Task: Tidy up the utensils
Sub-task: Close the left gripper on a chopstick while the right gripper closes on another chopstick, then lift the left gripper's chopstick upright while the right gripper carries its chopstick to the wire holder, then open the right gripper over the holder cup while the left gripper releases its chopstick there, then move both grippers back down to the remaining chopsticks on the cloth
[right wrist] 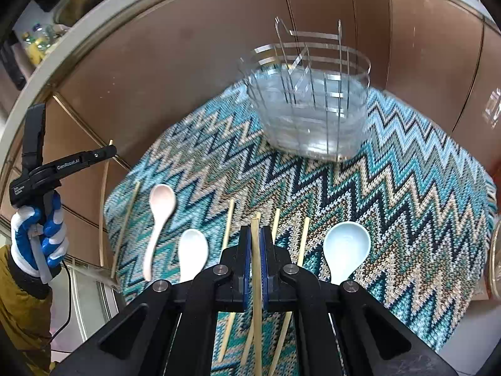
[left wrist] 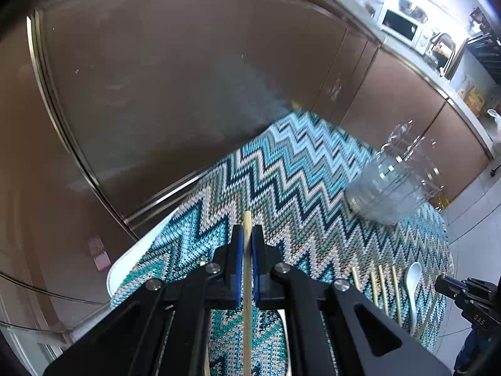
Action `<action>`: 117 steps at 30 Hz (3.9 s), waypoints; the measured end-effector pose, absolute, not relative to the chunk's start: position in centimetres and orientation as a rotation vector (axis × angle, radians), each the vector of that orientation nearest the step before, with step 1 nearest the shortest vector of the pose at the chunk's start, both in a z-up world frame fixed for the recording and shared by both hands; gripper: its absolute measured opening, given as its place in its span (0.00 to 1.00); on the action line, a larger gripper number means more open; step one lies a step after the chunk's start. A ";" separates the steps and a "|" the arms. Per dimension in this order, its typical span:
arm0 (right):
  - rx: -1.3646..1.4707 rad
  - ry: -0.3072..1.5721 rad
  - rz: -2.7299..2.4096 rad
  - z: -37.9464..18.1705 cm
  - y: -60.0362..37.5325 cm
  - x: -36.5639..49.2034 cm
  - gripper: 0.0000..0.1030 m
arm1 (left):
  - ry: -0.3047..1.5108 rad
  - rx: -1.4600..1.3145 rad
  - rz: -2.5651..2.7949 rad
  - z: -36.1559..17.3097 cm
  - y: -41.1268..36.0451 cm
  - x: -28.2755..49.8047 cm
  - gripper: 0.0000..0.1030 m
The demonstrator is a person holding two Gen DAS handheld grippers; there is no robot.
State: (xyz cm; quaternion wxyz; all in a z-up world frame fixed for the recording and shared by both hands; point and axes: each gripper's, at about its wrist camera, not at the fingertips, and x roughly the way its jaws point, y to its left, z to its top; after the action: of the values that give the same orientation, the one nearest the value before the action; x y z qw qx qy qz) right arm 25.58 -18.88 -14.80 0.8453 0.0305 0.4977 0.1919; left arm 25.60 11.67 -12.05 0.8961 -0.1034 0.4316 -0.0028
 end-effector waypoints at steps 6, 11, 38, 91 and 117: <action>0.055 0.969 0.409 -11.8 -18.4 23.1 0.05 | 0.826 -0.219 -0.018 -9.4 11.6 23.6 0.04; 0.062 0.877 0.424 -8.7 -18.5 21.4 0.05 | 0.748 -0.228 -0.038 -6.2 11.4 22.4 0.04; 0.120 0.652 0.481 -2.4 -20.8 22.2 0.05 | 0.554 -0.294 -0.172 -1.0 9.4 23.0 0.04; -0.023 0.392 0.290 -6.0 -23.7 30.9 0.24 | 0.188 -0.215 -0.101 -1.9 -5.8 31.8 0.51; -0.017 0.465 0.251 -1.1 -22.1 14.1 0.27 | 0.377 -0.119 -0.096 -0.2 9.2 13.6 0.58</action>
State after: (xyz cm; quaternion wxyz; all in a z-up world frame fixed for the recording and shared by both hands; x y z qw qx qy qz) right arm 14.09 -22.06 -1.06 0.9653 -0.0083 0.2297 0.1240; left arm 13.56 9.18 -0.23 0.9794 -0.0589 0.1870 -0.0475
